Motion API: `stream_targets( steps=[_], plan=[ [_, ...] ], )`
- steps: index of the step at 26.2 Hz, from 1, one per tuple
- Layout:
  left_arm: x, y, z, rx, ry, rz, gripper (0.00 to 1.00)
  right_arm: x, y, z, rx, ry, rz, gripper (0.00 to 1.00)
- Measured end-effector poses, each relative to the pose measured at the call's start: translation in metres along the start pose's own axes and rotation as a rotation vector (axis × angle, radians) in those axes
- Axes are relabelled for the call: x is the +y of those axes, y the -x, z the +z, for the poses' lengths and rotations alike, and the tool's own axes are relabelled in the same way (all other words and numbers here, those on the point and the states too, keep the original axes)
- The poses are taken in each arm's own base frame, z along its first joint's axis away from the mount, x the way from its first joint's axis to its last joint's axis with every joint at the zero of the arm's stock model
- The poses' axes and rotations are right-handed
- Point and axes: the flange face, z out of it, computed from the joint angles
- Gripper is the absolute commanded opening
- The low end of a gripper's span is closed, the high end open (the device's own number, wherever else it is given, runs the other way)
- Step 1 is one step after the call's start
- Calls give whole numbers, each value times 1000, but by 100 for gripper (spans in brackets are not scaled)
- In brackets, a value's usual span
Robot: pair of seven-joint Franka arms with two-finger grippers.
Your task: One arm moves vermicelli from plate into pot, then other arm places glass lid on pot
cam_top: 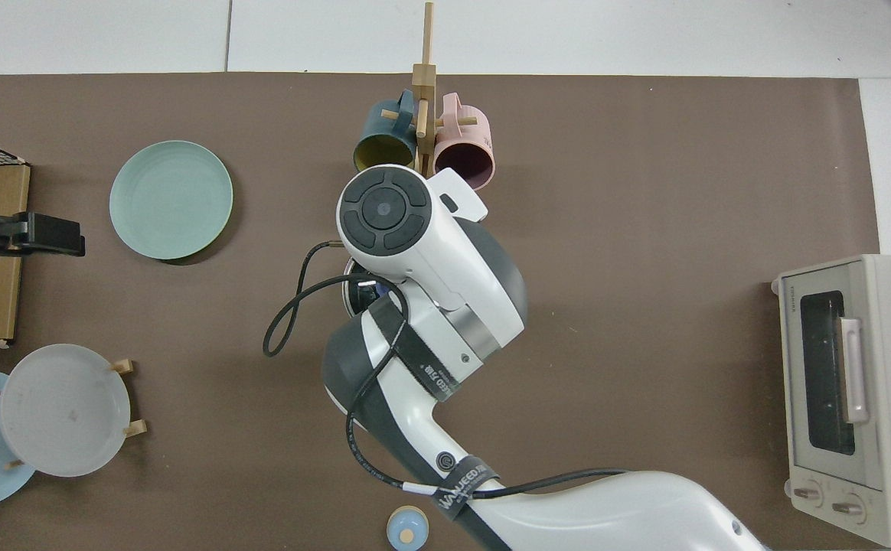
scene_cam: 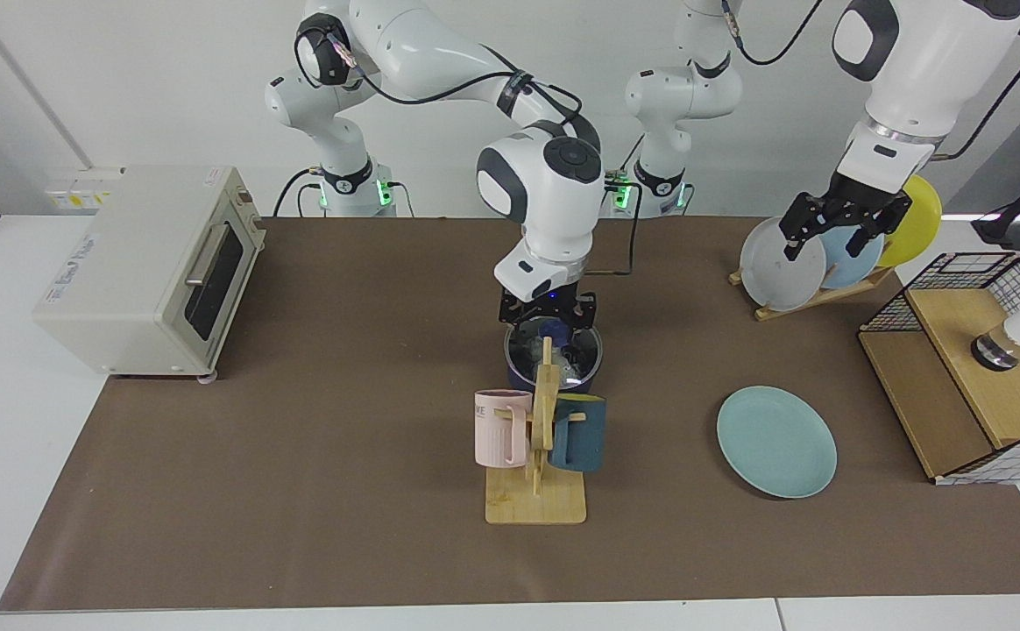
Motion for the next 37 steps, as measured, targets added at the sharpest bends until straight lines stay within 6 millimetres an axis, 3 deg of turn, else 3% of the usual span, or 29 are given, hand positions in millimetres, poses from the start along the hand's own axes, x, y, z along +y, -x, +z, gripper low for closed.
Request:
stream_targets(
  steps=[8,11,20,37],
  plan=[
    [0,0,0,0,0,0,100,31,-13,-39,13,-9,26,94],
    [0,0,0,0,0,0,100,52,-22,-58,17,-10,17,96],
    [0,0,0,0,0,0,100,158,-54,-122,5,4,-41,98],
    [0,0,0,0,0,0,100,305,-82,-168,-22,2,-33,99]
  ],
)
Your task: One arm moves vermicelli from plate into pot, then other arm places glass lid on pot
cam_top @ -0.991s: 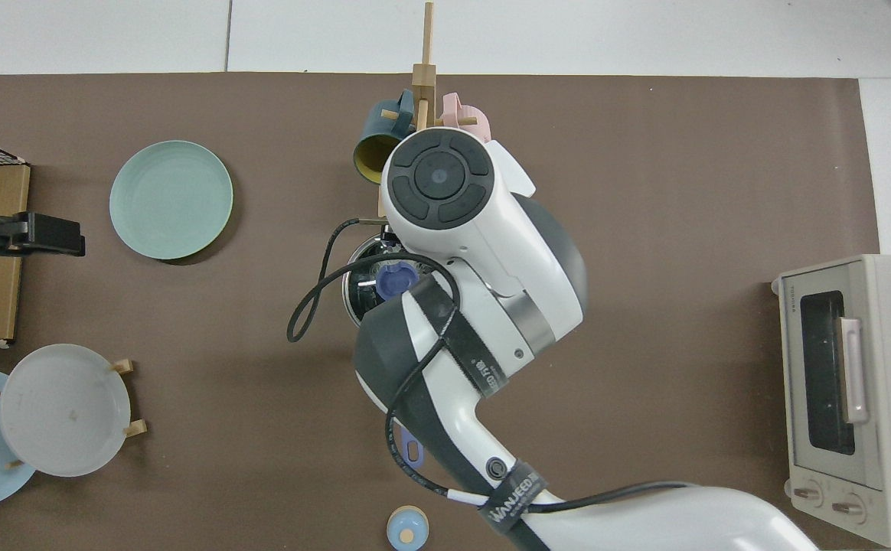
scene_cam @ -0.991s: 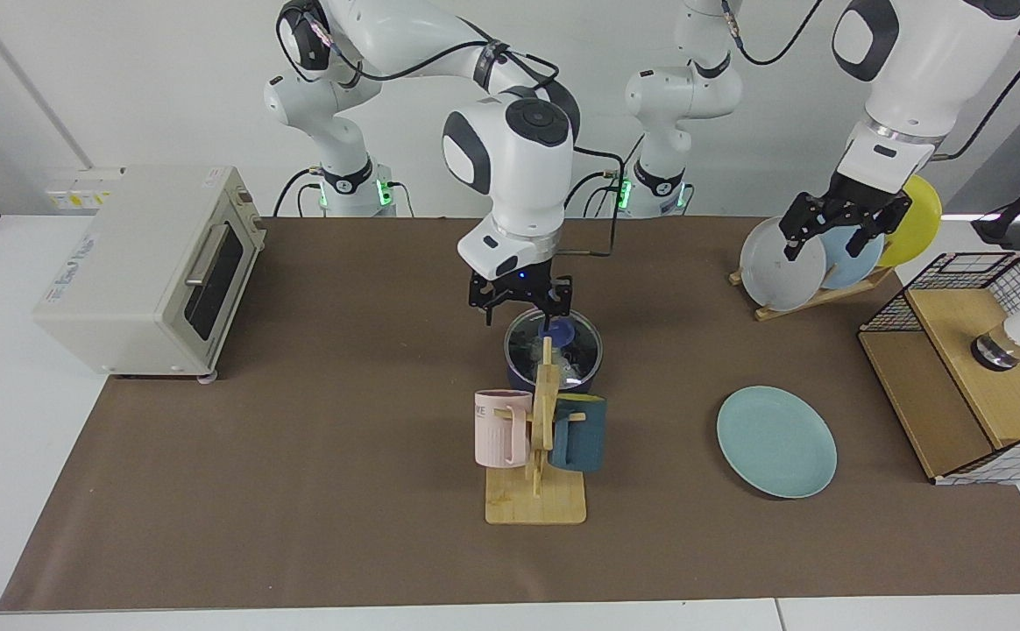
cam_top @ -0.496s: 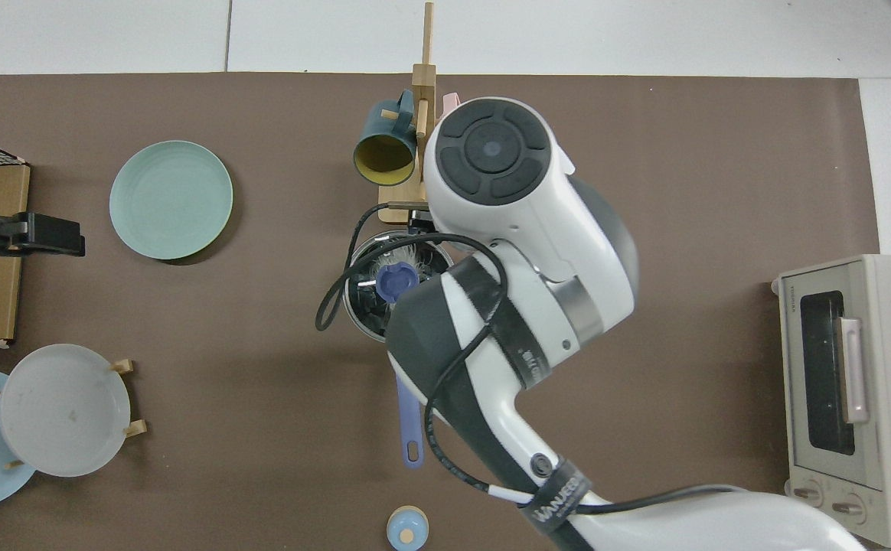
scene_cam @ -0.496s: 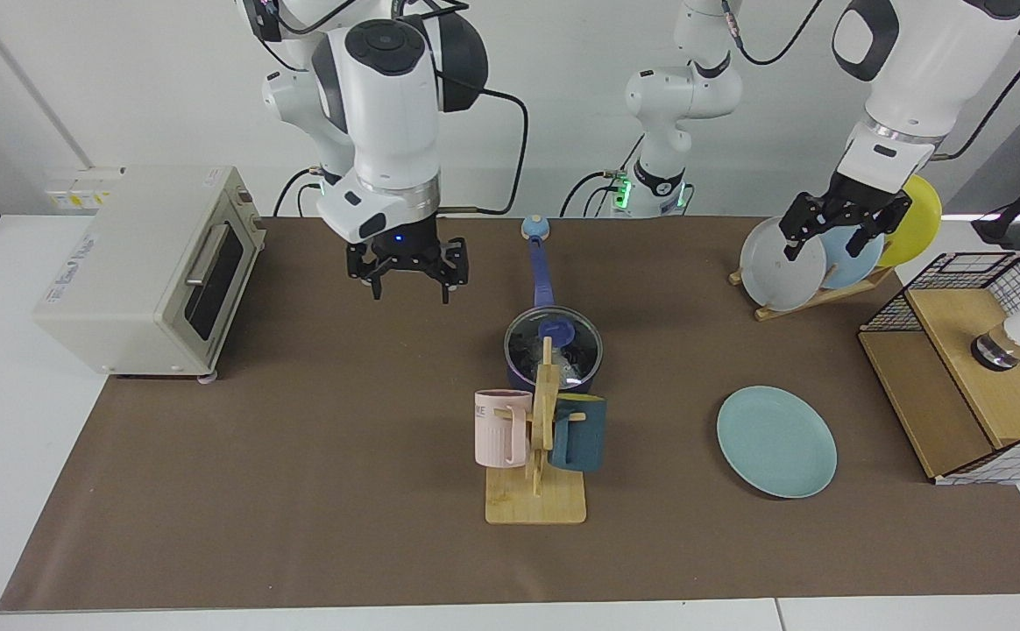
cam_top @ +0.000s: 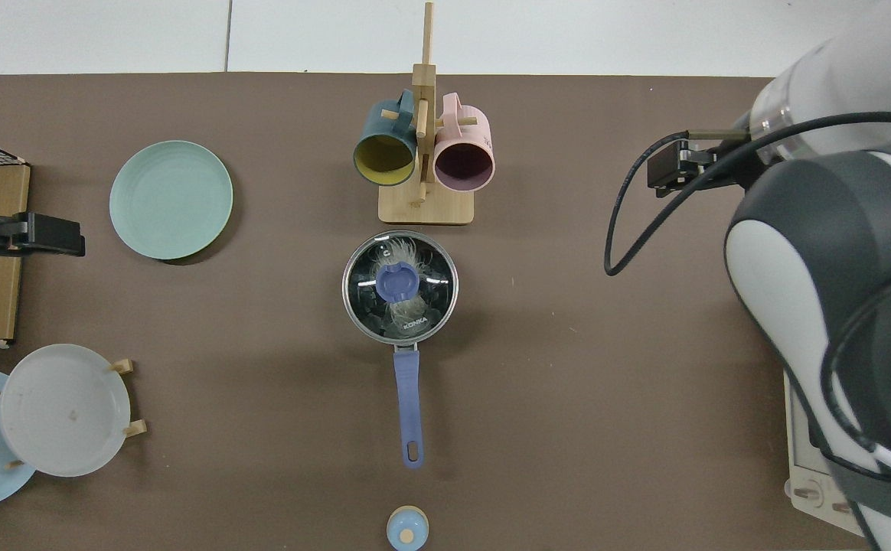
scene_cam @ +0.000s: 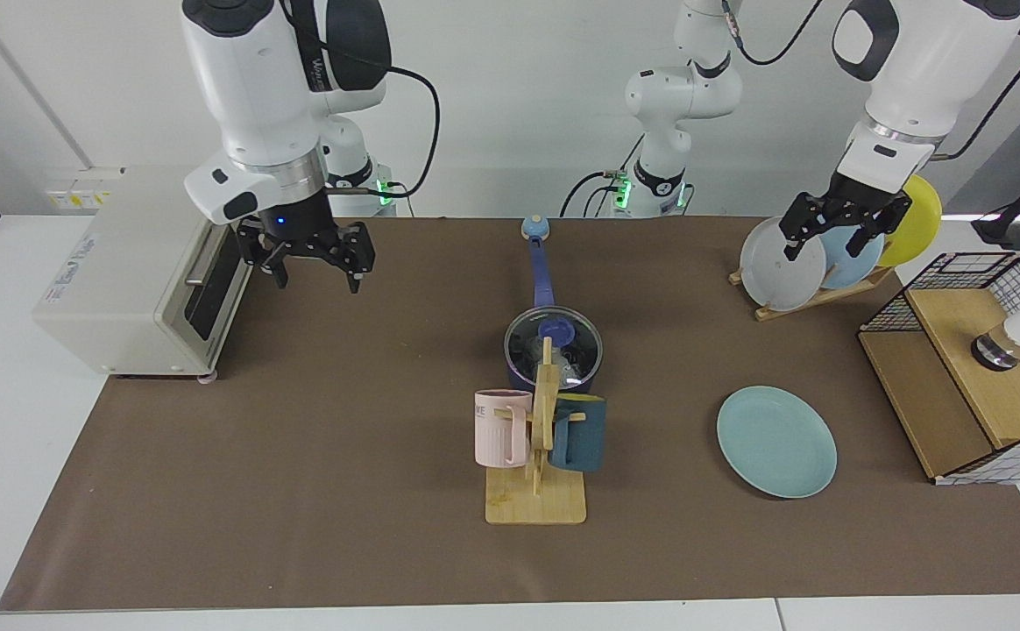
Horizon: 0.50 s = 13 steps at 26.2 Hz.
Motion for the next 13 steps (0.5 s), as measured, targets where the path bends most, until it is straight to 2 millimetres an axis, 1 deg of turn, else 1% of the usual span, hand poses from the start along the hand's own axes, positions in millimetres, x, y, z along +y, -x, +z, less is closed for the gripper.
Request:
stream_targets(
  steps=[5,11,13],
  plan=[
    [0,0,0,0,0,0,100,32,7,-6,-32,8,4,99],
    [0,0,0,0,0,0,100,77,15,0,-64,11,-20,99],
    [0,0,0,0,0,0,100,88,19,4,-76,10,-18,99]
  ],
)
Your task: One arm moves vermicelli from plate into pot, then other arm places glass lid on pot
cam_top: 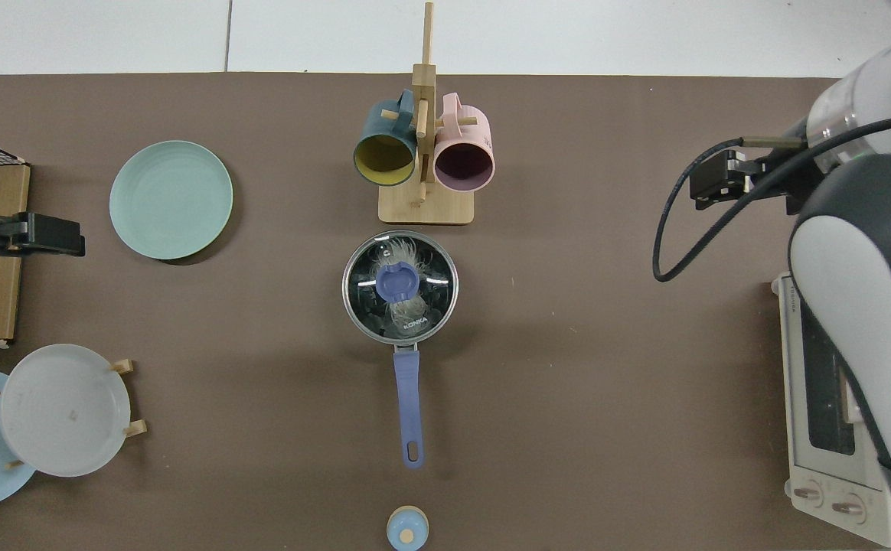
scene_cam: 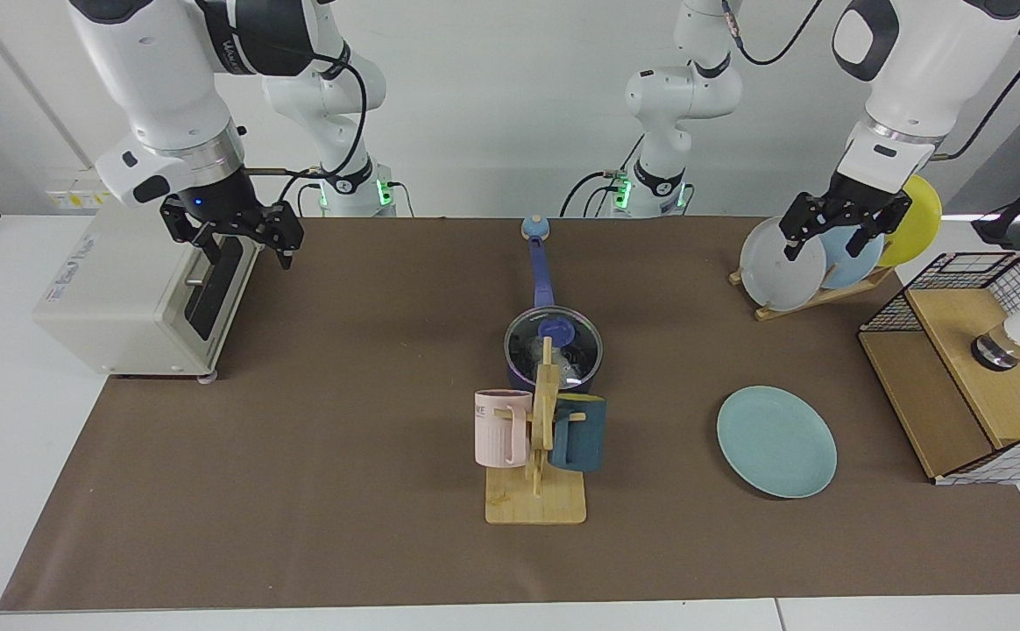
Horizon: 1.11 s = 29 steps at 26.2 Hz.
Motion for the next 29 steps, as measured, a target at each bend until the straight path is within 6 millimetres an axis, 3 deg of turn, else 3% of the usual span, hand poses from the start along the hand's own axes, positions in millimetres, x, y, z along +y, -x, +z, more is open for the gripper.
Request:
stream_targets(
  steps=[7,15,29],
  plan=[
    [0,0,0,0,0,0,100,15,14,28,23,-6,8,99],
    [0,0,0,0,0,0,100,13,15,66,5,-5,-1,99],
    [0,0,0,0,0,0,100,12,9,98,15,-6,-1,99]
  ],
)
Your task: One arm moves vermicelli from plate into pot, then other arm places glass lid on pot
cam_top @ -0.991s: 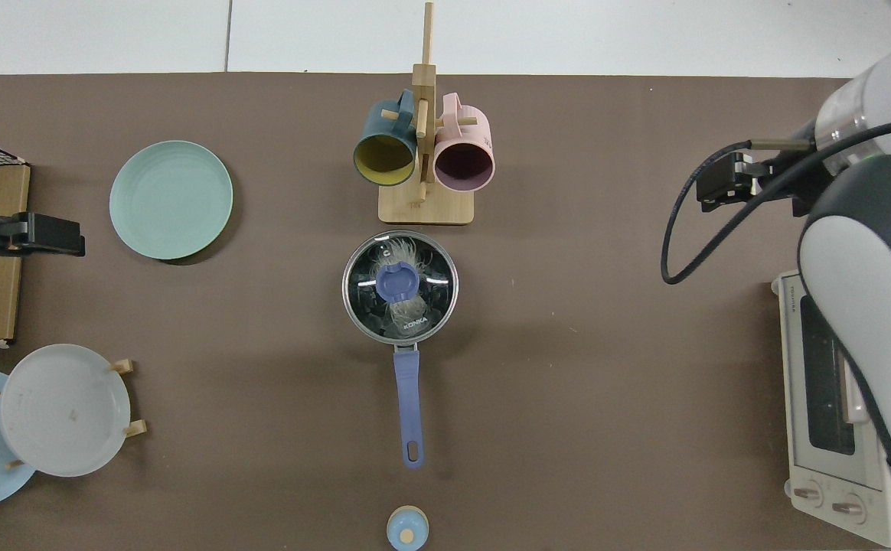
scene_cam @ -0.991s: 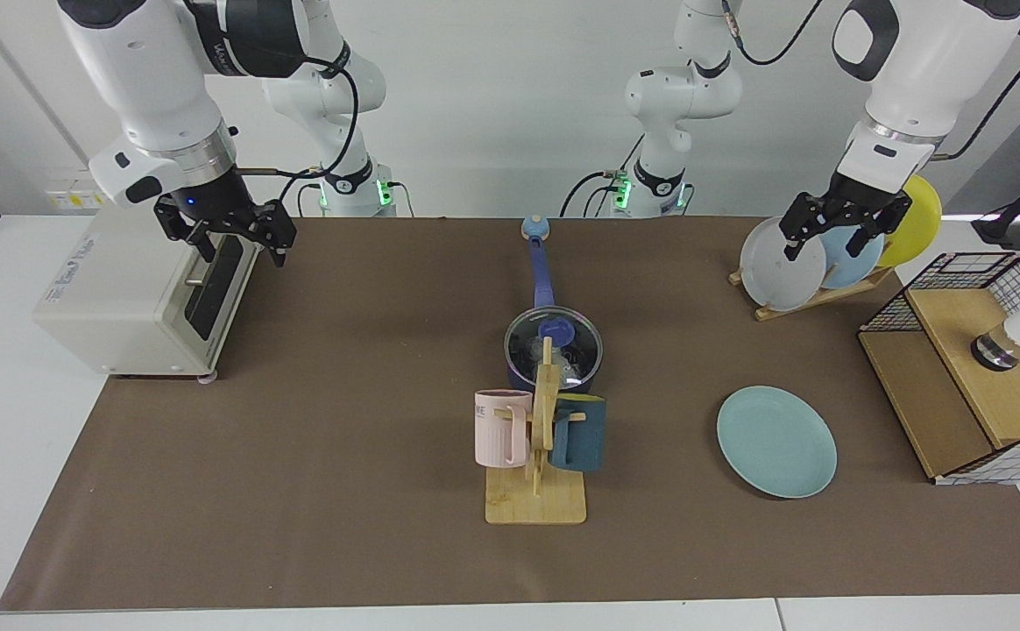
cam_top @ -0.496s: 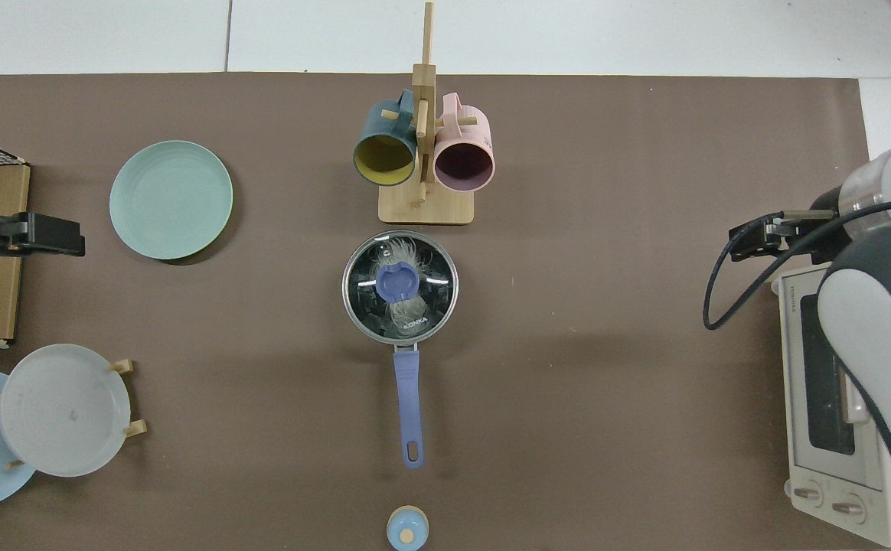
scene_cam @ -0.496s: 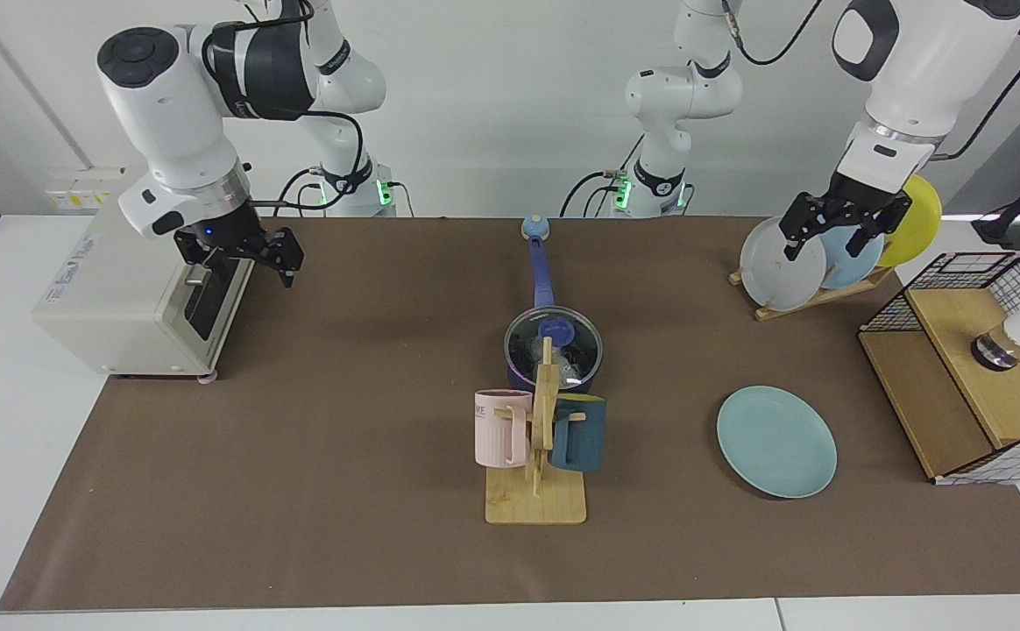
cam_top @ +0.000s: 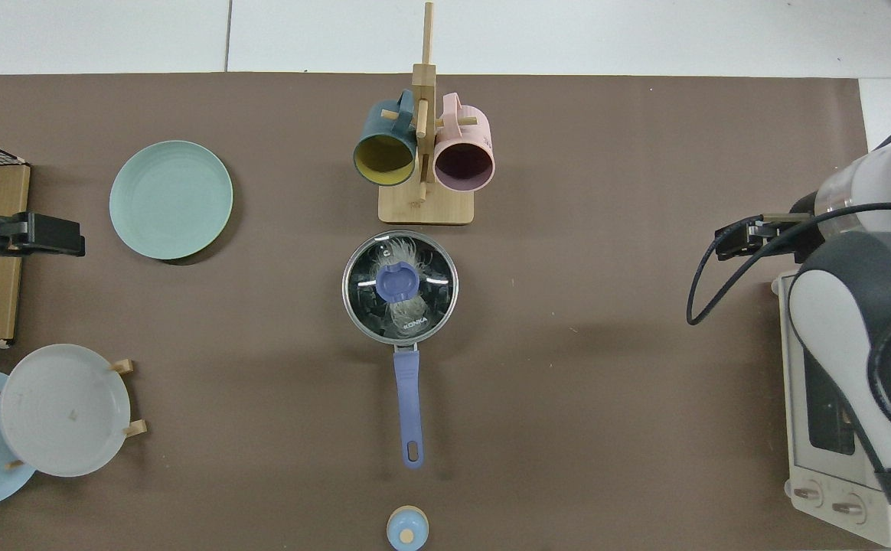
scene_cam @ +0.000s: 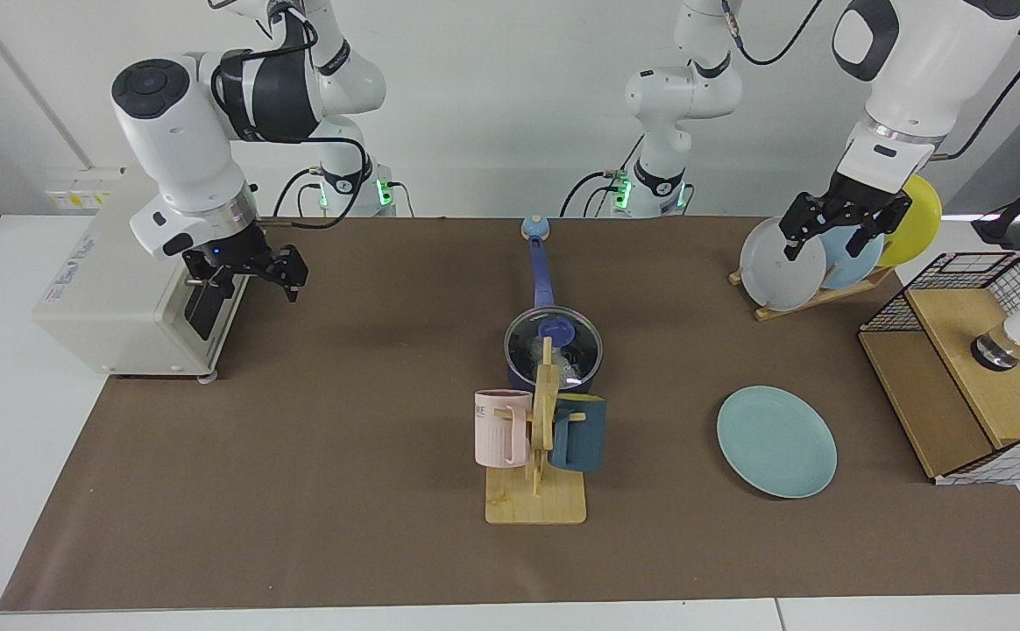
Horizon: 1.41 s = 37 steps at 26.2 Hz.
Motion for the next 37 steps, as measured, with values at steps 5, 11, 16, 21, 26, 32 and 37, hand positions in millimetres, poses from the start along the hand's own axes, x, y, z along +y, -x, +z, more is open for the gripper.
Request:
stream_targets(
  steps=[5,11,16,21,26,32,37],
  plan=[
    [0,0,0,0,0,0,100,0,2,16,15,-2,-1,99],
    [0,0,0,0,0,0,100,0,13,28,41,-7,-3,99],
    [0,0,0,0,0,0,100,1,22,29,47,-8,-3,99],
    [0,0,0,0,0,0,100,1,23,26,53,-9,-4,99],
    [0,0,0,0,0,0,100,-2,23,24,58,-9,-8,99],
    [0,0,0,0,0,0,100,1,23,-2,55,-8,-3,99],
    [0,0,0,0,0,0,100,5,30,-27,45,-7,2,99]
  ],
)
